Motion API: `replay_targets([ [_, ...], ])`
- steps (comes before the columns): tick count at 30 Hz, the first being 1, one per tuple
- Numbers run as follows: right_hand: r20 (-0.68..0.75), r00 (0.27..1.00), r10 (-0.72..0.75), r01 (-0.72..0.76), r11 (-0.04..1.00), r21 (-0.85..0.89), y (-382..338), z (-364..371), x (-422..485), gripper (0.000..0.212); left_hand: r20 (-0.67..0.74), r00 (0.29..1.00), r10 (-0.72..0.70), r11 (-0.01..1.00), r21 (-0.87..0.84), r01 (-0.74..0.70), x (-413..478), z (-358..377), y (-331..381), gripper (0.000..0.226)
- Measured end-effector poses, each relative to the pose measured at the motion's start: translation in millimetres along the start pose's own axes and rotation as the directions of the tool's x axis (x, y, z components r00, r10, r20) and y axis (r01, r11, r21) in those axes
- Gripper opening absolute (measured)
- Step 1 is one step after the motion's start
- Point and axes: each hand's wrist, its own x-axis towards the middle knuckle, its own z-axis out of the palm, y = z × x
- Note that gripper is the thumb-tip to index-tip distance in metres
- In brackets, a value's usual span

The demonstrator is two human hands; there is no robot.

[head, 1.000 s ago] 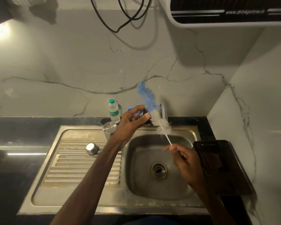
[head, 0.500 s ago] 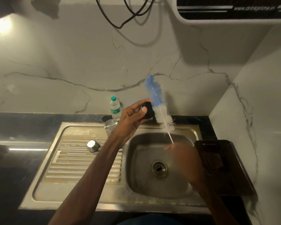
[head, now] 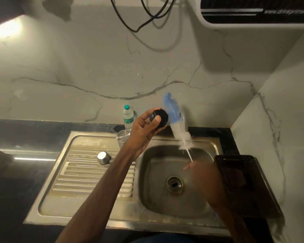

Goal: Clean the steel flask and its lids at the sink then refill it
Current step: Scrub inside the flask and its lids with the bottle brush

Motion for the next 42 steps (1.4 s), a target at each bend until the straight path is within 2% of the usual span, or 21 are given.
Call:
replay_targets([
  [4, -0.184, 0.983, 0.014, -0.021, 0.999, -0.033, 6.5, -0.6, 0.4, 0.015, -0.003, 1.0, -0.025, 0.996, 0.088, 0.025, -11.3, 4.0, -7.5, 0.054],
  [6, -0.243, 0.97, 0.025, -0.038, 0.998, -0.05, -9.5, 6.9, 7.7, 0.007, 0.06, 0.998, -0.017, 0.987, 0.158, 0.007, -17.3, 10.9, -14.2, 0.054],
  [7, -0.248, 0.969, 0.016, -0.037, 0.996, -0.082, -18.2, 11.0, 11.8, 0.011, 0.108, 0.994, -0.009, 0.982, 0.189, -0.011, -19.7, 14.7, -18.7, 0.053],
  [9, -0.215, 0.977, -0.009, -0.002, 0.999, -0.053, -33.5, 17.4, 21.4, 0.023, 0.185, 0.983, 0.011, 0.967, 0.249, -0.058, -23.6, 22.8, -26.1, 0.05],
  [11, -0.161, 0.987, 0.009, 0.006, 0.996, 0.092, -43.9, 22.5, 29.5, 0.034, 0.21, 0.976, 0.053, 0.949, 0.294, -0.115, -28.4, 29.9, -30.3, 0.048],
  [15, -0.03, 0.984, 0.177, -0.162, 0.946, 0.281, -41.7, 16.7, 39.4, 0.054, 0.138, 0.98, 0.146, 0.927, 0.328, -0.184, -34.2, 32.8, -28.2, 0.052],
  [18, 0.142, 0.968, 0.208, -0.25, 0.862, 0.441, -35.8, 15.0, 44.3, 0.049, 0.159, 0.965, 0.21, 0.855, 0.449, -0.26, -36.5, 36.2, -25.8, 0.052],
  [21, 0.215, 0.948, 0.234, -0.314, 0.788, 0.529, -33.9, 16.6, 45.5, 0.04, 0.176, 0.951, 0.253, 0.776, 0.551, -0.308, -39.0, 39.9, -23.6, 0.049],
  [24, 0.233, 0.945, 0.228, -0.323, 0.755, 0.571, -33.8, 15.5, 43.9, 0.042, 0.211, 0.956, 0.203, 0.734, 0.614, -0.291, -37.5, 33.8, -15.3, 0.051],
  [27, 0.21, 0.949, 0.237, -0.315, 0.779, 0.542, -36.3, 12.7, 43.1, 0.058, 0.293, 0.944, 0.154, 0.659, 0.682, -0.319, -35.5, 30.2, -8.1, 0.056],
  [29, 0.169, 0.952, 0.253, -0.305, 0.794, 0.525, -37.1, 11.4, 43.9, 0.067, 0.36, 0.913, 0.191, 0.563, 0.722, -0.403, -34.2, 30.1, -9.4, 0.051],
  [31, 0.144, 0.955, 0.258, -0.295, 0.799, 0.524, -37.9, 11.8, 45.2, 0.066, 0.378, 0.895, 0.236, 0.501, 0.742, -0.445, -33.0, 30.1, -13.5, 0.046],
  [34, 0.112, 0.953, 0.282, -0.295, 0.775, 0.559, -37.6, 13.8, 45.9, 0.048, 0.357, 0.883, 0.303, 0.462, 0.756, -0.464, -31.7, 29.3, -22.1, 0.04],
  [38, 0.093, 0.943, 0.32, -0.311, 0.747, 0.587, -37.4, 18.0, 44.5, 0.051, 0.308, 0.878, 0.366, 0.437, 0.776, -0.454, -31.6, 30.0, -29.8, 0.033],
  [42, 0.087, 0.932, 0.352, -0.336, 0.751, 0.568, -40.4, 19.3, 43.4, 0.045, 0.178, 0.896, 0.407, 0.491, 0.785, -0.379, -34.3, 35.9, -36.3, 0.025],
])
